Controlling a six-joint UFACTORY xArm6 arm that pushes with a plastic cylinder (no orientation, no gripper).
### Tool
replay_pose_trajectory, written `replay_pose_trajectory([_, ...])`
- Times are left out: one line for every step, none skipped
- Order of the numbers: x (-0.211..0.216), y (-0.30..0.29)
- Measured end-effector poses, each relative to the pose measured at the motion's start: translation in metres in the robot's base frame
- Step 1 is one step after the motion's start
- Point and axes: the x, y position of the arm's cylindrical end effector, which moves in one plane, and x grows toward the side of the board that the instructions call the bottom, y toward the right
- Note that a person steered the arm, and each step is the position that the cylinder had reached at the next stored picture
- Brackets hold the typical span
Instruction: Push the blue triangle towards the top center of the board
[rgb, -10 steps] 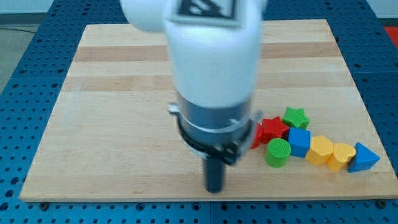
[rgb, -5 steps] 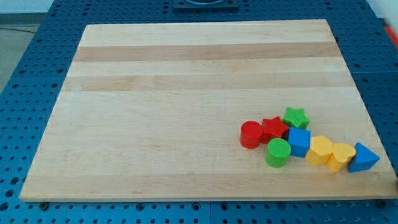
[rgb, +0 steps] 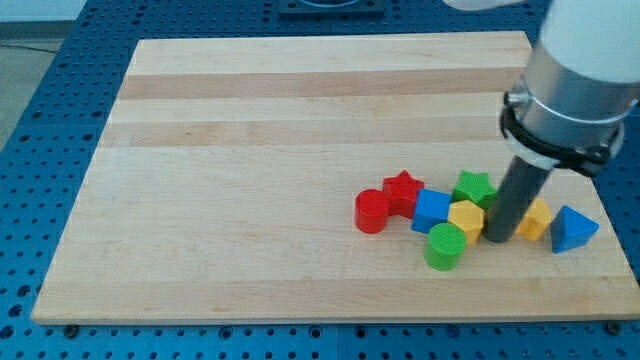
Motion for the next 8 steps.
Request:
replay_pose_trajectory([0.019,-0.009])
replay_pose_trajectory([0.036,0.033])
replay_pose_trajectory([0.035,0.121])
replay_pose_trajectory([0.035,0.166])
replay_pose_trajectory([0.027,0.148])
replay_pose_trajectory([-0.01,0.115])
replay_pose_trajectory([-0.034,0.093])
replay_pose_trajectory([-0.025,0.09])
